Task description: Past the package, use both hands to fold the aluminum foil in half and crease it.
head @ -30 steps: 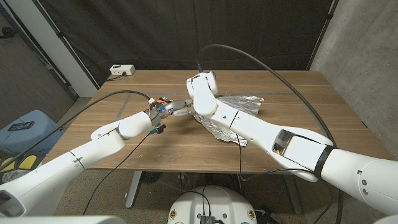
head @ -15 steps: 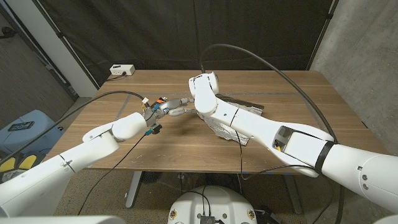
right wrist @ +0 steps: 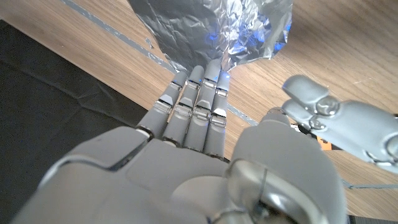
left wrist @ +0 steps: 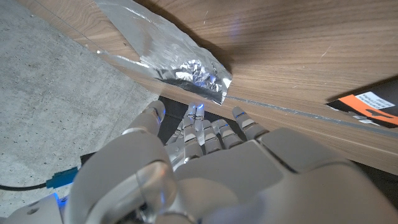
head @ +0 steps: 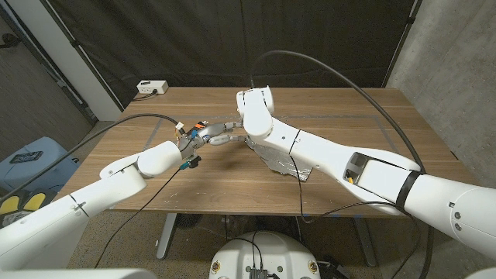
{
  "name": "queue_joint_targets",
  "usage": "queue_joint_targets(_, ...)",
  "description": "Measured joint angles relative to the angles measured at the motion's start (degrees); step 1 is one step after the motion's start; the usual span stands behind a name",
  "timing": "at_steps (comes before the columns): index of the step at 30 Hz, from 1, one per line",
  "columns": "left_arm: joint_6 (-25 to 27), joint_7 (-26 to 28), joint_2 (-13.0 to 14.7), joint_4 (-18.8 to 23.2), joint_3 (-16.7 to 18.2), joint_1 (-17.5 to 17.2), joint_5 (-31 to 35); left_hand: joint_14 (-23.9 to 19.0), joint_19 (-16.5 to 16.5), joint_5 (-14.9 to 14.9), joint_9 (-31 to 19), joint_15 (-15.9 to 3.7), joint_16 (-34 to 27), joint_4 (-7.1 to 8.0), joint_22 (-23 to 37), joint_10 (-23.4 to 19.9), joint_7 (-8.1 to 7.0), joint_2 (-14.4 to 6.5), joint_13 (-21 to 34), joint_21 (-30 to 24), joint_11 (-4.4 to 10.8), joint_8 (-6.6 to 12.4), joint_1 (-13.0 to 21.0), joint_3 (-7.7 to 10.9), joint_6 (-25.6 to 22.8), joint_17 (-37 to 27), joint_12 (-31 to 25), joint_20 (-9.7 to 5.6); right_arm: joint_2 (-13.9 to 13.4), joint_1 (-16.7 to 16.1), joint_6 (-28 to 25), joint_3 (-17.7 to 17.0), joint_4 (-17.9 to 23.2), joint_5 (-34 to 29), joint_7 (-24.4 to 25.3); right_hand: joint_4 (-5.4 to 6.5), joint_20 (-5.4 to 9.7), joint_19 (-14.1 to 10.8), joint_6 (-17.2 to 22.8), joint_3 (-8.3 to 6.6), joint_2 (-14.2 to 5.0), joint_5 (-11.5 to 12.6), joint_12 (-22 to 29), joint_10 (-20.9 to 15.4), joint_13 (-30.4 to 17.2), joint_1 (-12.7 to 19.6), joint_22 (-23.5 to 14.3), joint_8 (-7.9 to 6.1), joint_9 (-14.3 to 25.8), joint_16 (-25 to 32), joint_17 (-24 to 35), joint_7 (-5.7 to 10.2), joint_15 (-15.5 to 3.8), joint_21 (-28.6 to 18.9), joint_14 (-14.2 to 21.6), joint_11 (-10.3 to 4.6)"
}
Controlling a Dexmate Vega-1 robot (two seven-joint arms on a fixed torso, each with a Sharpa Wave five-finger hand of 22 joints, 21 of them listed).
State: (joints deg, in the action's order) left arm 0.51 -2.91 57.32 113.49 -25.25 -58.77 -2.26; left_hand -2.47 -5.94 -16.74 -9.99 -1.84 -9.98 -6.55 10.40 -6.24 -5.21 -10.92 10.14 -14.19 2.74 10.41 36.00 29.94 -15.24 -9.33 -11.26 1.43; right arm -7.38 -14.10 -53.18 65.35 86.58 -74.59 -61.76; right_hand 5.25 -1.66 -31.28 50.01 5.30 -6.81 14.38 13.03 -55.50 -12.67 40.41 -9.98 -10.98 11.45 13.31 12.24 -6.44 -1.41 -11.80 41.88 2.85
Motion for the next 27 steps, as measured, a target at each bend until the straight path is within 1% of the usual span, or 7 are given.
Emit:
queue_joint_targets(8,-0.46,0.41,-0.31,-0.69,-0.17,0.03,0.36,-1.84,-0.83,-0.01,0.0,0.21,-0.44,0.0,0.0,-1.56,-0.23,0.0,0.15,0.0,0.34,0.2,0.0,0.0,-1.68,-0.02,-0.44,0.0,-0.88,1.52,-1.44,0.85,1.52,5.07,1.21,0.23,-0.3,-0.31,0.0,-0.09,-0.32,0.25,0.0,0.0,0.0,-0.32,0.0,0.0,0.01,0.0,0.0,0.0,0.0,0.0,0.0,0.0)
queue_joint_targets(11,-2.23,1.81,-0.89,-1.49,-0.76,0.48,3.37,-2.06,-1.14,-0.01,0.0,-0.01,-0.44,0.0,0.0,-2.38,-0.12,0.0,0.15,0.0,0.33,0.46,0.0,0.0,-2.37,-0.01,-0.44,-0.31,-1.39,2.07,-2.07,1.29,2.34,6.5,1.72,0.23,-0.3,-0.3,0.0,-0.08,-0.32,0.46,0.0,-0.01,0.0,-0.32,0.0,-0.22,0.01,0.0,0.01,0.0,0.0,0.0,0.0,0.0)
queue_joint_targets(15,-2.71,2.25,-2.07,-3.05,-1.94,1.67,4.65,-2.46,-1.44,-0.01,0.0,0.2,-0.44,-0.24,0.0,-2.58,-0.21,0.25,0.15,0.0,0.53,0.46,-0.25,0.24,-2.89,-0.01,-0.44,0.0,-1.93,2.53,-3.27,1.65,3.27,8.31,2.63,0.23,-0.29,-0.3,0.0,-0.08,-0.32,0.69,0.0,-0.04,0.0,-0.32,0.0,-0.28,0.01,-0.43,-0.23,0.0,0.0,0.0,0.0,-0.04)
queue_joint_targets(19,-4.05,3.17,-3.7,-5.11,-3.83,3.44,9.32,-2.77,-1.66,-0.01,-0.24,-0.11,-0.44,-0.25,0.0,-3.09,-0.17,0.25,0.14,0.0,0.64,0.46,-0.25,0.25,-3.35,-0.02,-0.44,-0.22,-3.81,3.78,-4.41,2.55,6.52,9.71,3.64,0.23,-0.29,-0.3,0.23,-0.08,-0.32,0.9,0.0,-0.37,0.0,-0.32,0.0,-0.28,0.01,-0.48,-0.27,0.22,0.0,0.0,0.0,-0.36)
queue_joint_targets(25,-4.05,3.17,-6.77,-9.18,-7.21,6.76,9.32,-2.99,-1.75,0.22,-0.3,-0.33,-0.44,-0.25,0.0,-3.4,-0.21,0.41,0.14,0.0,0.95,0.46,-0.41,0.25,-3.49,-0.02,-0.44,-0.31,-3.81,3.78,-5.78,2.55,6.52,11.56,5.01,0.23,-0.29,-0.3,0.23,-0.08,-0.71,0.91,0.0,-0.55,0.0,0.07,0.0,-0.28,0.01,-0.48,-0.54,0.22,0.0,0.0,0.0,-0.54)
queue_joint_targets(26,-5.86,3.86,-7.21,-9.81,-7.71,7.25,16.19,-2.97,-1.75,0.22,-0.3,-0.31,-0.44,-0.25,0.01,-3.39,-0.15,0.47,0.14,-0.01,0.95,0.46,-0.48,0.25,-3.56,-0.02,-0.44,-0.31,-6.16,5.0,-5.95,3.47,9.98,11.79,5.17,0.22,-0.28,-0.29,0.23,-0.08,-0.71,0.95,0.0,-0.55,0.0,0.07,0.0,-0.28,0.02,-0.48,-0.53,0.22,-0.02,0.0,0.02,-0.54)
queue_joint_targets(27,-5.86,3.86,-7.52,-10.23,-8.04,7.58,16.19,-2.97,-1.75,0.22,-0.3,-0.31,-0.44,-0.25,0.01,-3.4,-0.2,0.47,0.14,-0.01,0.95,0.46,-0.47,0.25,-3.93,-0.02,-0.46,-0.31,-6.16,5.0,-6.06,3.47,9.98,12.01,5.33,0.22,-0.27,-0.28,0.23,-0.08,-0.74,1.31,0.0,-0.55,0.0,0.11,0.0,-0.28,0.02,-0.48,-0.53,0.22,-0.17,0.0,0.17,-0.54)
